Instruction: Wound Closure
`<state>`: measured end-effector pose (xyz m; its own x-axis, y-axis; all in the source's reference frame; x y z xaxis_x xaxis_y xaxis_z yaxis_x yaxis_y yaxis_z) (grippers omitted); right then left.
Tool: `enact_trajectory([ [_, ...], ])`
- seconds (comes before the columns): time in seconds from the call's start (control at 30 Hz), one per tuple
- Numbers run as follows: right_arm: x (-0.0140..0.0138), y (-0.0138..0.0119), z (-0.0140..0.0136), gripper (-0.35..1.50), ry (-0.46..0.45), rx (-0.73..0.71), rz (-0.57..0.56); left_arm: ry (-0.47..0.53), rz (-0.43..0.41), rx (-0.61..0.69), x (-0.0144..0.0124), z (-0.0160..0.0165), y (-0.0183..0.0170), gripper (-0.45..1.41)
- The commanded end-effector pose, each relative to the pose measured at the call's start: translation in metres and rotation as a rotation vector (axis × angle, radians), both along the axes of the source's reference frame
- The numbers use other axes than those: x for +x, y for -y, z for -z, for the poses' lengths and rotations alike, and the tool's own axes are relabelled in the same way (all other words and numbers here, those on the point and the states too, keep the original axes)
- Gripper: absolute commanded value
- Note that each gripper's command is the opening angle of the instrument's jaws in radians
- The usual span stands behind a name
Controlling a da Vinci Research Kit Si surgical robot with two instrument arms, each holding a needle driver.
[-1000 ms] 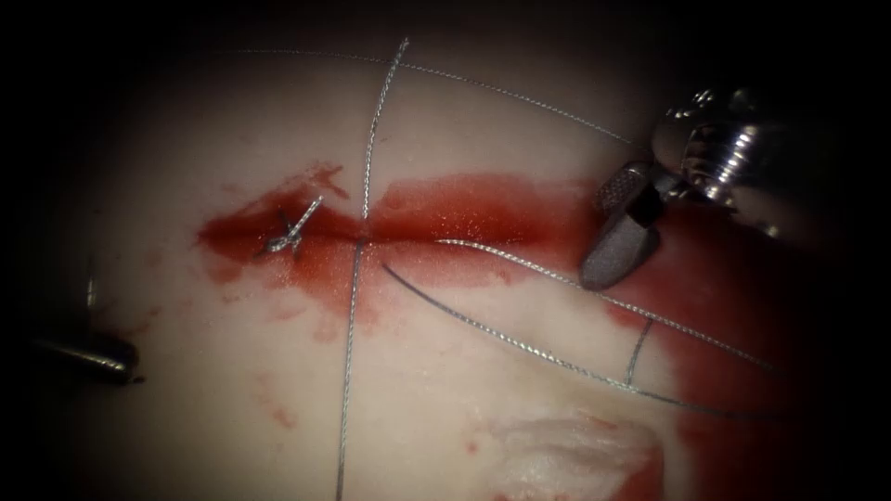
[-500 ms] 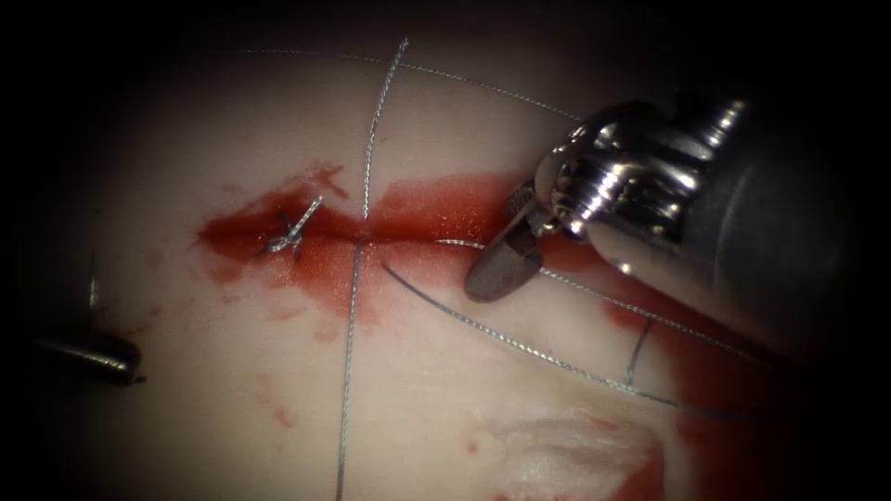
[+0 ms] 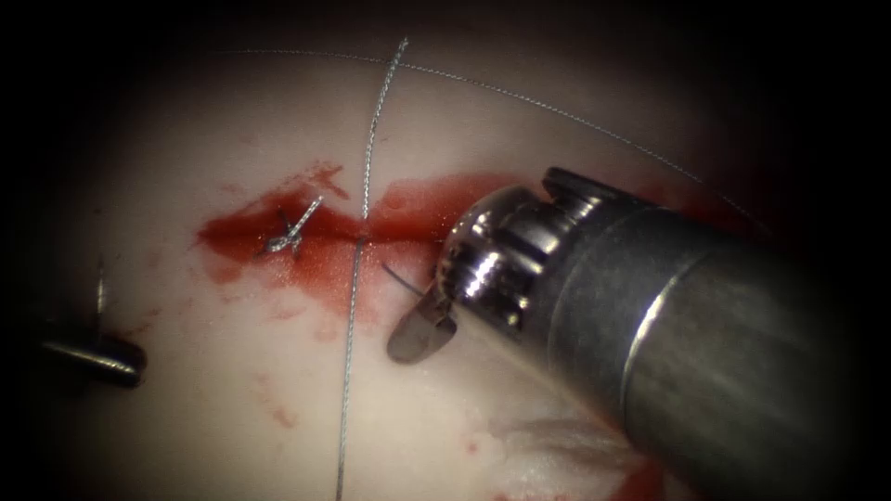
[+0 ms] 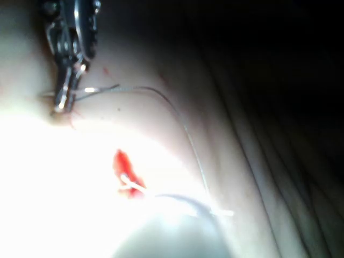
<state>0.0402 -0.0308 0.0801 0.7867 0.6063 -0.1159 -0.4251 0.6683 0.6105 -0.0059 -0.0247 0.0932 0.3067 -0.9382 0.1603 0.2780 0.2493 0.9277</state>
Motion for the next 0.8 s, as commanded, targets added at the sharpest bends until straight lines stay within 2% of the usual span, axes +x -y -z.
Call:
enact_trajectory([
  [0.03,0.0010,-0.0008,-0.0002,0.86,-0.004,-0.006,-0.002,0.003,0.003,-0.006,-0.0006,0.0003,-0.0011,-0.45],
  [0.1,0.0009,-0.0008,-0.0004,0.57,0.000,-0.006,-0.006,0.003,0.003,-0.005,-0.0006,0.0004,-0.0011,-0.45],
  [0.13,0.0009,-0.0008,-0.0005,0.26,-0.005,-0.012,0.003,0.004,0.003,-0.005,-0.0006,0.0004,-0.0011,-0.45],
  [0.17,0.0007,-0.0010,-0.0005,-0.35,-0.005,-0.004,0.009,0.004,0.003,-0.005,-0.0006,0.0004,-0.0011,-0.45],
  [0.33,-0.0012,-0.0009,0.0002,-0.35,0.001,0.158,0.140,0.004,0.003,-0.005,-0.0005,0.0004,-0.0011,-0.45],
  [0.47,-0.0040,0.0001,0.0010,-0.35,0.045,0.290,0.206,0.004,0.003,-0.005,-0.0005,0.0004,-0.0011,-0.45],
  [0.7,-0.0089,0.0020,0.0022,-0.35,0.200,0.441,0.263,0.004,0.003,-0.005,-0.0005,0.0004,-0.0011,-0.45],
  [0.8,-0.0102,0.0023,0.0024,-0.35,0.248,0.459,0.271,0.004,0.003,-0.005,-0.0005,0.0004,-0.0011,-0.45],
])
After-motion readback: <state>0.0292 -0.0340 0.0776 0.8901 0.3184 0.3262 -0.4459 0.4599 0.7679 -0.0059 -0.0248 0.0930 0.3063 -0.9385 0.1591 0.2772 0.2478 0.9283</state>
